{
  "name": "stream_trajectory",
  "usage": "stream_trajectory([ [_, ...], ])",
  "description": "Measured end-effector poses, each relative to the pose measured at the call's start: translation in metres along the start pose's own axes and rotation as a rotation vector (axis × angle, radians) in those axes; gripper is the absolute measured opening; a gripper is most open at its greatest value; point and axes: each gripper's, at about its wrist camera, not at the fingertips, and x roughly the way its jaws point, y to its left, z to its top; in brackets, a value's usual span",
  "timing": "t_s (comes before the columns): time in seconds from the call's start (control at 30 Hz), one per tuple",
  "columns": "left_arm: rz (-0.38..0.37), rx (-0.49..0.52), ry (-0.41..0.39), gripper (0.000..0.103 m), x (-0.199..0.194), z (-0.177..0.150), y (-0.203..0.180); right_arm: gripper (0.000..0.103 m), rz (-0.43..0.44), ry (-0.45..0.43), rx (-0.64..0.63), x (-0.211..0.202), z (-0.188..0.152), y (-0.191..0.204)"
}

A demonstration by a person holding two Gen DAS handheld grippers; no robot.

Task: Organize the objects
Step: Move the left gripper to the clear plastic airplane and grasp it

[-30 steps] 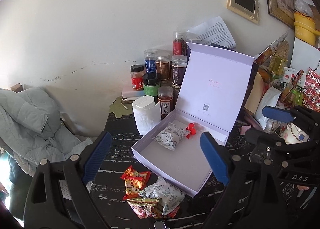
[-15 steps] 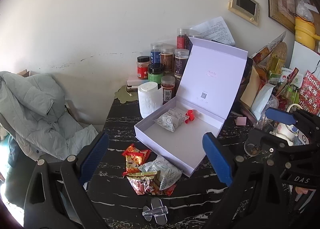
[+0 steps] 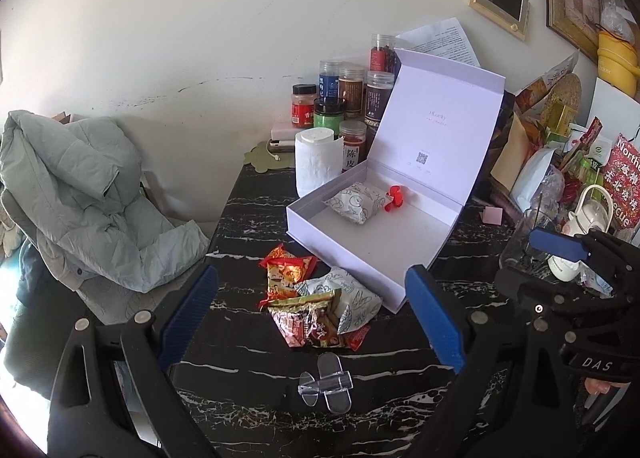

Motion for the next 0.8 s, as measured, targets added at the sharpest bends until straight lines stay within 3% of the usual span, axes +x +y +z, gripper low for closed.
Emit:
stream_trajectory([
  [0.43, -0.004, -0.040, 0.118, 0.095, 0.026, -0.053, 0.023, 0.069, 0.055, 0.040, 0.004, 0.029, -0.038, 0.018],
  [0.8, -0.033, -0.028, 0.200, 0.095, 0.042, -0.095, 0.017, 0.069, 0.090, 0.117, 0.021, 0.054, -0.078, 0.017],
])
